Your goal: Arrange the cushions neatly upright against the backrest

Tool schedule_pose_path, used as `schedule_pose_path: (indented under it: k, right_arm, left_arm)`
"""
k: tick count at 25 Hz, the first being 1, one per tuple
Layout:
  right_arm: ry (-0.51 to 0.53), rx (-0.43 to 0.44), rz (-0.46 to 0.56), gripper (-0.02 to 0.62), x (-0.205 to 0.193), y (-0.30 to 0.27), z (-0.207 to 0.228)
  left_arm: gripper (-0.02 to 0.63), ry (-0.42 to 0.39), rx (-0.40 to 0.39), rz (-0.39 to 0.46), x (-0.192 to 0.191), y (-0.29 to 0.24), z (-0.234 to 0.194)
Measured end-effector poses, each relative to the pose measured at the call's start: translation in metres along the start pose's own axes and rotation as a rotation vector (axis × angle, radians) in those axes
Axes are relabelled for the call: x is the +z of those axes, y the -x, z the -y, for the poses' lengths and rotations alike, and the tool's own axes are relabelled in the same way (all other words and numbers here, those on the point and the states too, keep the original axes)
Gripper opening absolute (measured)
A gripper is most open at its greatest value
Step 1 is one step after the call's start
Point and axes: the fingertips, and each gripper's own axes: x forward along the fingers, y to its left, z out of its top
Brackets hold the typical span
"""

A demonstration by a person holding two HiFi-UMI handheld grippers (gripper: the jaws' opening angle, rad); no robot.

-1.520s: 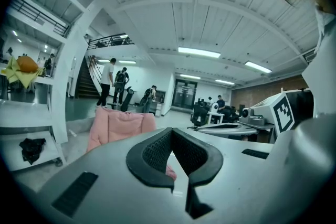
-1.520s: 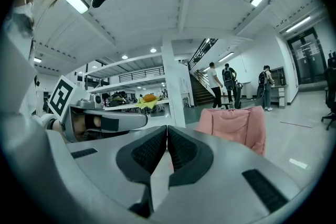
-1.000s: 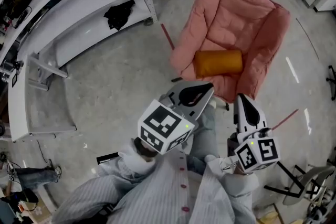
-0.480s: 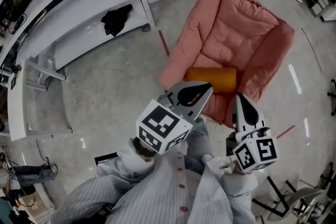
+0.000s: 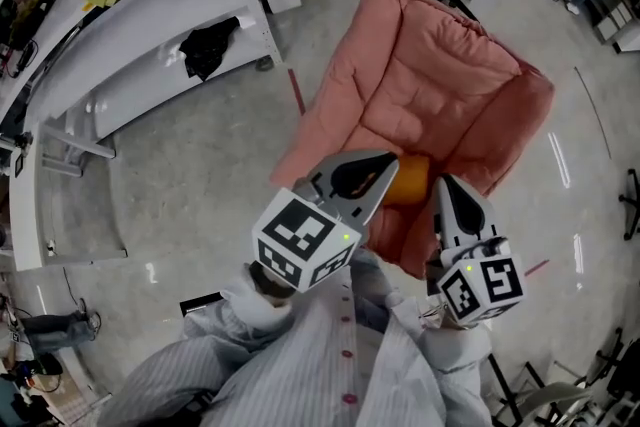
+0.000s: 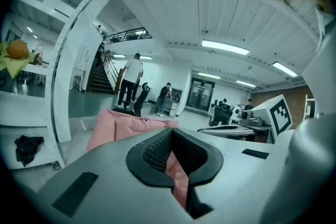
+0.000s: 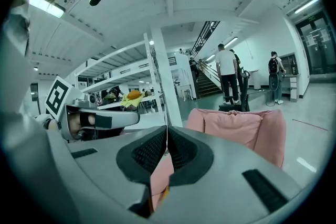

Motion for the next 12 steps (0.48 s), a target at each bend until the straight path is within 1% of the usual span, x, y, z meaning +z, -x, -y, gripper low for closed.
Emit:
schedule_pose_path:
  k: [6,12]
  right_arm:
    - [0.003,0.03,-0.037,0.014,0.006,-0.029,0.022]
    - [-0.003,0.019,-0.065,0.014,0.007,-0.057,0.034]
  left_arm:
    - [0.009,0.023,0.037,-0.011,0.007,-0.023,-0.025]
    - [0.009,0.037,0.044,-0.024,0.012,-0.032,-0.056]
